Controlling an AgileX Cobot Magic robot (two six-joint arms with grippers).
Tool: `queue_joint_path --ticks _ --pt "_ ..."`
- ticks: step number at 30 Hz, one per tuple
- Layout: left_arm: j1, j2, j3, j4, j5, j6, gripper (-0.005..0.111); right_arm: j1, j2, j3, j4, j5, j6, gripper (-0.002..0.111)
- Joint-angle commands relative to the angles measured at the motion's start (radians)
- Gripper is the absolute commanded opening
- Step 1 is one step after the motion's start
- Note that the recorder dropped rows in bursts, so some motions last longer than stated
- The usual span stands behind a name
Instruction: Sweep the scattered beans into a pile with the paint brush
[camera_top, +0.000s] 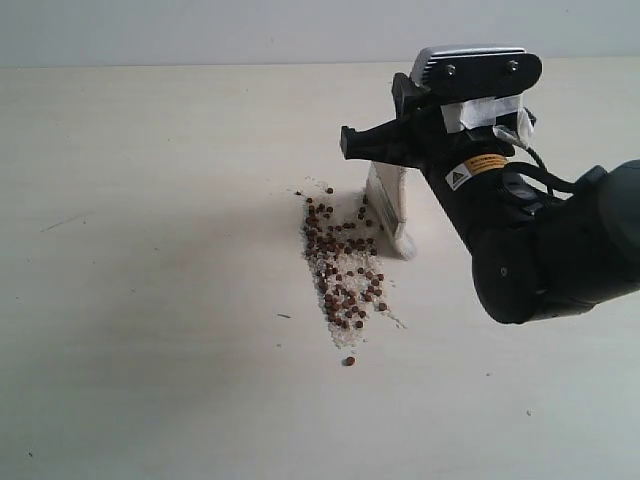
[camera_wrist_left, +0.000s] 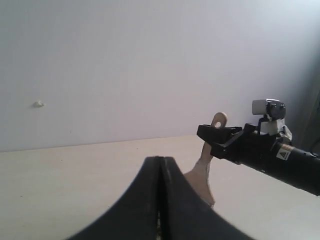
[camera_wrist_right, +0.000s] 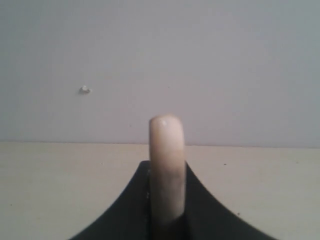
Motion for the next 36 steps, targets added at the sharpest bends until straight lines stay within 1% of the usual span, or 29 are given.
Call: queue_joint_path --ticks 1,7,12,16,18,21,22,23,24,27,29,30,31,36 --pt "0.003 -0.009 0.008 -0.012 0.001 -0.007 0.000 -0.004 0.001 -0.020 -0.038 0.049 0.076 0.000" --pt "0.003 -0.009 0.008 -0.012 0.001 -0.007 0.000 -0.004 -0.013 -0.020 -0.040 0.047 0.082 0.000" --pt "0.003 -0.009 0.008 -0.012 0.001 -0.007 0.000 -0.004 -0.092 -0.020 -0.038 0.045 -0.017 0.000" --pt "0.003 -0.009 0.008 -0.012 0.001 -0.007 0.000 -0.009 -0.172 -0.020 -0.050 0.055 -0.138 0.000" --pt "0.003 -0.009 0.008 -0.012 0.001 -0.007 0.000 -0.035 -0.200 -0.020 -0.116 0.076 -0.150 0.000" --pt "0.003 -0.009 0.008 -0.012 0.001 -0.007 0.000 -0.122 -0.215 -0.023 -0.298 0.139 -0.124 0.000" --pt "0.003 -0.009 0.008 -0.012 0.001 -0.007 0.000 -0.158 -0.215 -0.031 -0.374 0.176 -0.094 0.000" --pt "0.003 -0.009 0.008 -0.012 0.001 -0.007 0.000 -0.226 -0.215 -0.045 -0.545 0.250 0.005 0.000" --pt "0.003 -0.009 0.008 -0.012 0.001 -0.007 0.000 -0.263 -0.215 -0.051 -0.663 0.275 0.083 0.000" --pt "0.003 -0.009 0.008 -0.012 0.001 -0.007 0.000 -0.351 -0.220 -0.069 -0.974 0.259 0.322 0.000" --pt "0.003 -0.009 0.008 -0.012 0.001 -0.007 0.000 -0.389 -0.228 -0.081 -1.136 0.229 0.439 0.000" --pt "0.003 -0.009 0.008 -0.012 0.001 -0.007 0.000 -0.403 -0.238 -0.084 -1.187 0.217 0.495 0.000" --pt "0.003 -0.009 0.008 -0.012 0.001 -0.007 0.000 -0.418 -0.260 -0.087 -1.241 0.206 0.603 0.000" --pt "0.003 -0.009 0.008 -0.012 0.001 -0.007 0.000 -0.418 -0.332 -0.087 -1.292 0.250 0.891 0.000"
